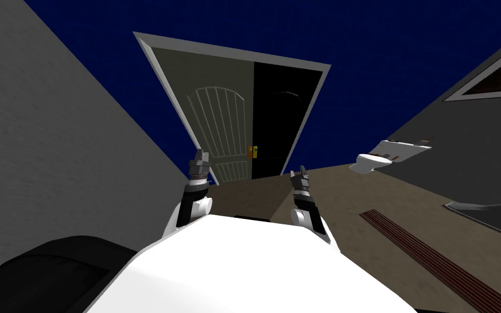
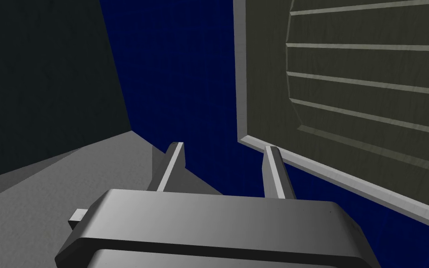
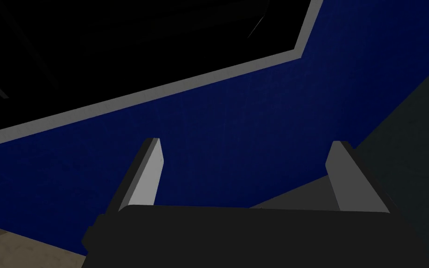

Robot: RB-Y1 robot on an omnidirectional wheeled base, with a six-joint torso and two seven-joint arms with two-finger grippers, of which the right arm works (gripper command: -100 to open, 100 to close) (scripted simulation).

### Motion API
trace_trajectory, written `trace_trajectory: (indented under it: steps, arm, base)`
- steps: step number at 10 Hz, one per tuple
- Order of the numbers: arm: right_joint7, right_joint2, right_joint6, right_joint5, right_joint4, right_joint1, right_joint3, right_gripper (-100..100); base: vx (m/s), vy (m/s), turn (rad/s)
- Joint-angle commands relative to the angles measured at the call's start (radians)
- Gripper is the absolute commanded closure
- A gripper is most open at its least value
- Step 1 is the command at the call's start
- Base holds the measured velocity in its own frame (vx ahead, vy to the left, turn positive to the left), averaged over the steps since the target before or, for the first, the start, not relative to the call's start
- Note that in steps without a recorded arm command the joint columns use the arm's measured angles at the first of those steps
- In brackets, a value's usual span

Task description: Pull the door open

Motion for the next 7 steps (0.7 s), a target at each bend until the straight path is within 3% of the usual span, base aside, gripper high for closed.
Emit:
trace_trajectory:
  steps: [1,7]
  arm:
    - [0.002,-0.008,-0.002,-0.004,0.038,-0.018,0.007,-100]
    - [0.009,-0.039,0.003,-0.023,0.175,-0.093,0.032,-100]
  base:
    - [0.09,0.034,0.057]
    - [0.1,0.026,0.06]
